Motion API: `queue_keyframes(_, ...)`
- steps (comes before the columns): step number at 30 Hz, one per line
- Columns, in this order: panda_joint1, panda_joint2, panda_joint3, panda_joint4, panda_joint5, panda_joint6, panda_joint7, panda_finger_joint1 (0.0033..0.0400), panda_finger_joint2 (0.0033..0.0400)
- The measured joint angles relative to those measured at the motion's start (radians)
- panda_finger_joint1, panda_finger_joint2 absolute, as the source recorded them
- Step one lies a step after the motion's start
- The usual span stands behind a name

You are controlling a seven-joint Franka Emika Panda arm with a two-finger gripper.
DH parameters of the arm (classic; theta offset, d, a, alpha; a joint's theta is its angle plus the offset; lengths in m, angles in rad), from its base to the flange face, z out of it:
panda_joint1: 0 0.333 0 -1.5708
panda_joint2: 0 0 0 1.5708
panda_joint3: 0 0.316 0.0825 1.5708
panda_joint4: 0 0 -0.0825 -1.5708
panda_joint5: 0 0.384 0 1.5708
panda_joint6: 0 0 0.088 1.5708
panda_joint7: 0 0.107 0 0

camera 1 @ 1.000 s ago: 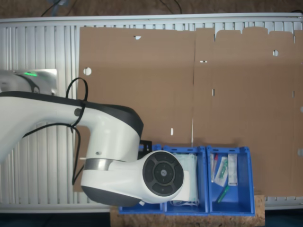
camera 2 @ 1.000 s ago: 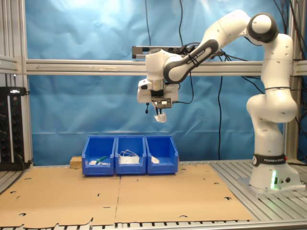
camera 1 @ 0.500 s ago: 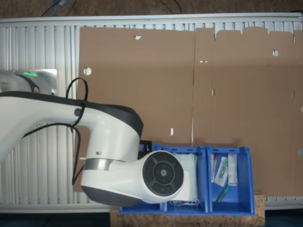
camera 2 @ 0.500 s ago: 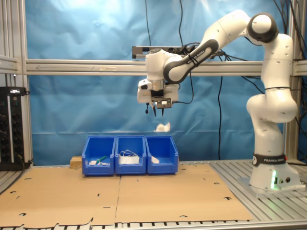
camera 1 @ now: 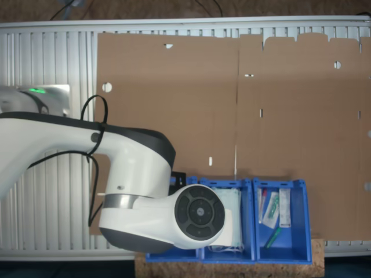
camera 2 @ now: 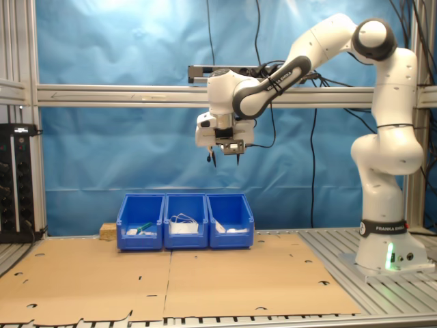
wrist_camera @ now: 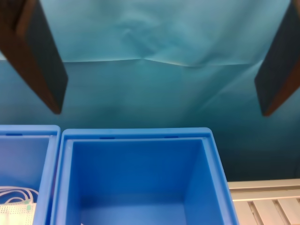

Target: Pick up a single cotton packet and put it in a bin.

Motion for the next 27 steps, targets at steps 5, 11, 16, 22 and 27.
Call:
queue_keyframes(5,0.0,0.0,0.0,0.0,0.0,0.0,0.0,0.0392,0.0392)
queue_keyframes(11,0.0,0.0,0.0,0.0,0.0,0.0,0.0,0.0398,0.0398)
queue_keyframes(16,0.0,0.0,0.0,0.0,0.0,0.0,0.0,0.0399,0.0399)
queue_keyframes(22,0.0,0.0,0.0,0.0,0.0,0.0,0.0,0.0399,0.0399)
queue_keyframes(27,0.0,0.0,0.0,0.0,0.0,0.0,0.0,0.0399,0.0399)
